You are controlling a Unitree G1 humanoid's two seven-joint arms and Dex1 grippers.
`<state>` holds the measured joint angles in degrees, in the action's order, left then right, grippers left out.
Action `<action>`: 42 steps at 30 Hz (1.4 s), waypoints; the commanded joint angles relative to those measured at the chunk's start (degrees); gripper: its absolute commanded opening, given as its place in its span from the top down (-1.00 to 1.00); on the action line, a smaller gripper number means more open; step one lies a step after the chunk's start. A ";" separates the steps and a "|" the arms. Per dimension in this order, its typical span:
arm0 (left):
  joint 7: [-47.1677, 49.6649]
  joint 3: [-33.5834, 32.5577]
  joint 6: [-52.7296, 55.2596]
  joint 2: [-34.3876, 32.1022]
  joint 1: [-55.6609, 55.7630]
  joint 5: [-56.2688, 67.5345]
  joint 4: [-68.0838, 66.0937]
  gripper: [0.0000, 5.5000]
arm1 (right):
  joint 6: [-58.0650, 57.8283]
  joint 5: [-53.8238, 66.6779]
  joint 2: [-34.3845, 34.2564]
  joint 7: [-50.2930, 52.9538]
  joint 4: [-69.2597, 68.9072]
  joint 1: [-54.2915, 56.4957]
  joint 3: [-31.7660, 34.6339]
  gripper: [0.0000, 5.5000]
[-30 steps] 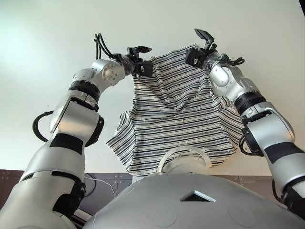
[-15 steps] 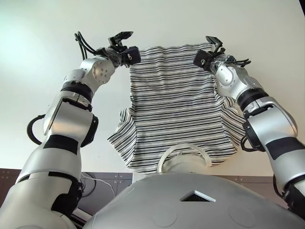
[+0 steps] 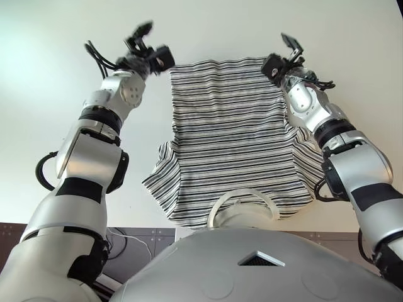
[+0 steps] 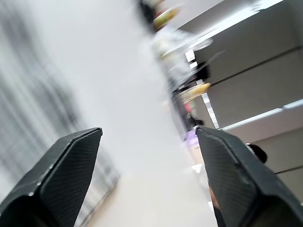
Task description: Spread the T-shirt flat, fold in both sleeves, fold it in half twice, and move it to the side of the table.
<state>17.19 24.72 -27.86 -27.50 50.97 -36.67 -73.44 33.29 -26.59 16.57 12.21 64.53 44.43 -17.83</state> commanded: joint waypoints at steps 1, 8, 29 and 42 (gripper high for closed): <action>-1.04 -1.80 -10.01 -1.65 -4.08 3.72 9.00 -0.15 | 7.23 11.57 5.77 -10.90 -21.63 -10.97 4.74 -0.33; -30.67 8.60 -23.60 -2.24 -15.60 4.30 17.04 -0.15 | -0.23 19.68 13.71 -40.46 -47.40 -28.08 -4.05 -0.33; -9.71 15.00 1.00 6.60 2.40 -10.91 -3.53 -0.15 | -5.79 -3.79 2.08 -25.85 0.95 -4.41 -12.68 -0.33; -5.72 8.12 -27.78 -0.11 -7.62 3.65 11.79 -0.15 | -7.20 26.13 8.40 -27.61 -47.75 -22.88 8.28 -0.33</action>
<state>21.03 30.87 -40.68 -24.28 54.93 -37.99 -70.94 31.82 -8.66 22.09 -11.76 27.80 25.05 -14.90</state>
